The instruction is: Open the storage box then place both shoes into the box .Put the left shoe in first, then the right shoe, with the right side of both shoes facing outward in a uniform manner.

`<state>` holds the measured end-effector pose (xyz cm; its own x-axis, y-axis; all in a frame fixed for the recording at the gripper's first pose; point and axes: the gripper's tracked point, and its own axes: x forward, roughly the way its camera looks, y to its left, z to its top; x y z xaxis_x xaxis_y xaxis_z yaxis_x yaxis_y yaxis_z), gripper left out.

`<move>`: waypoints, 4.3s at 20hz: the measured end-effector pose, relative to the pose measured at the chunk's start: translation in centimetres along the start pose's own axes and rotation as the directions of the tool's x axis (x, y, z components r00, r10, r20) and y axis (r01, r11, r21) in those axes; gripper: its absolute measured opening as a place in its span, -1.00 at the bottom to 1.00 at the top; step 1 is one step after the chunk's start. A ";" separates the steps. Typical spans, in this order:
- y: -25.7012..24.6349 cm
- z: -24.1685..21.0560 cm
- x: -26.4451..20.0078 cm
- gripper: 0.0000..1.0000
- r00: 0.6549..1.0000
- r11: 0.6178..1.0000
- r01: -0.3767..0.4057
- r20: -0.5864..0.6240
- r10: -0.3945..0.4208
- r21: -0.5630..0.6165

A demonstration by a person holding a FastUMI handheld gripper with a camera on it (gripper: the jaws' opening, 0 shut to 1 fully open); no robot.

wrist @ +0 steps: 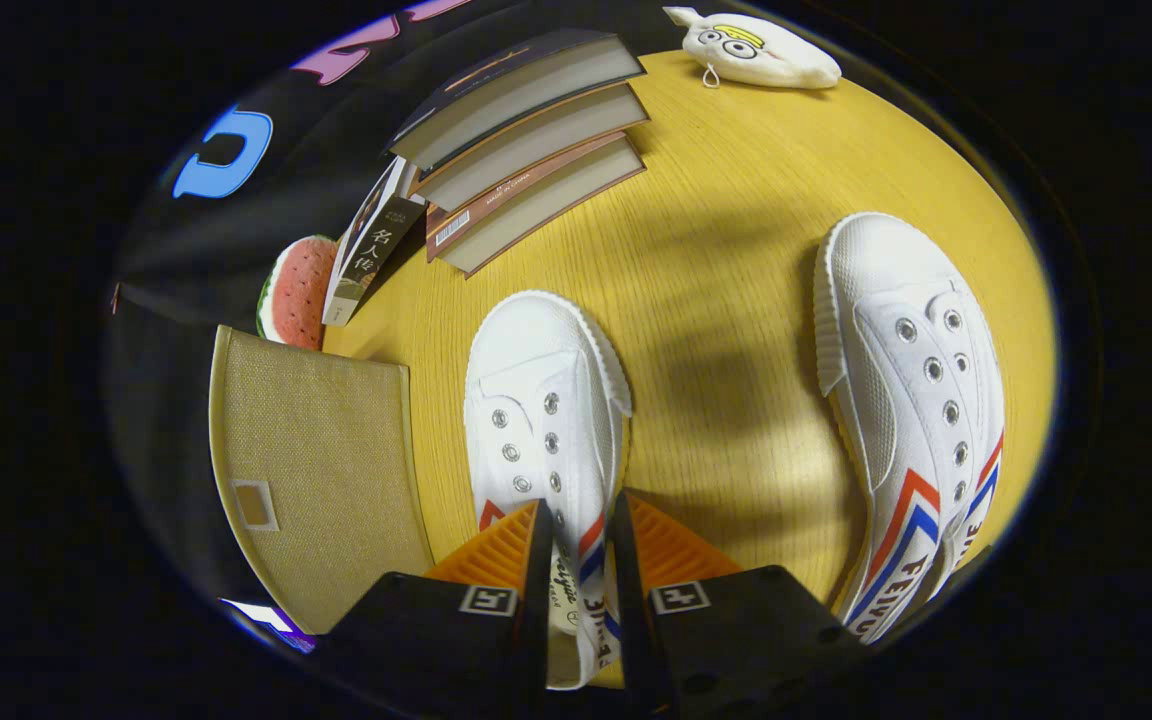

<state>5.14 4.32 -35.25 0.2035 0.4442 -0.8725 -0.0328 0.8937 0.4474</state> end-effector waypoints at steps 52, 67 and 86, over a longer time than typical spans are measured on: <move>33.1 -4.3 -4.2 -0.85 0.970 0.978 -0.206 0.131 0.206 -0.013; 34.8 -3.3 -5.5 0.97 0.953 0.965 -0.258 0.152 0.263 -0.052; -1.6 6.8 -20.7 0.98 0.880 0.948 0.275 0.440 -0.181 -0.159</move>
<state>7.60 -6.76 -16.59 0.6154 0.2014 -0.7621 -0.1305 0.9795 0.1535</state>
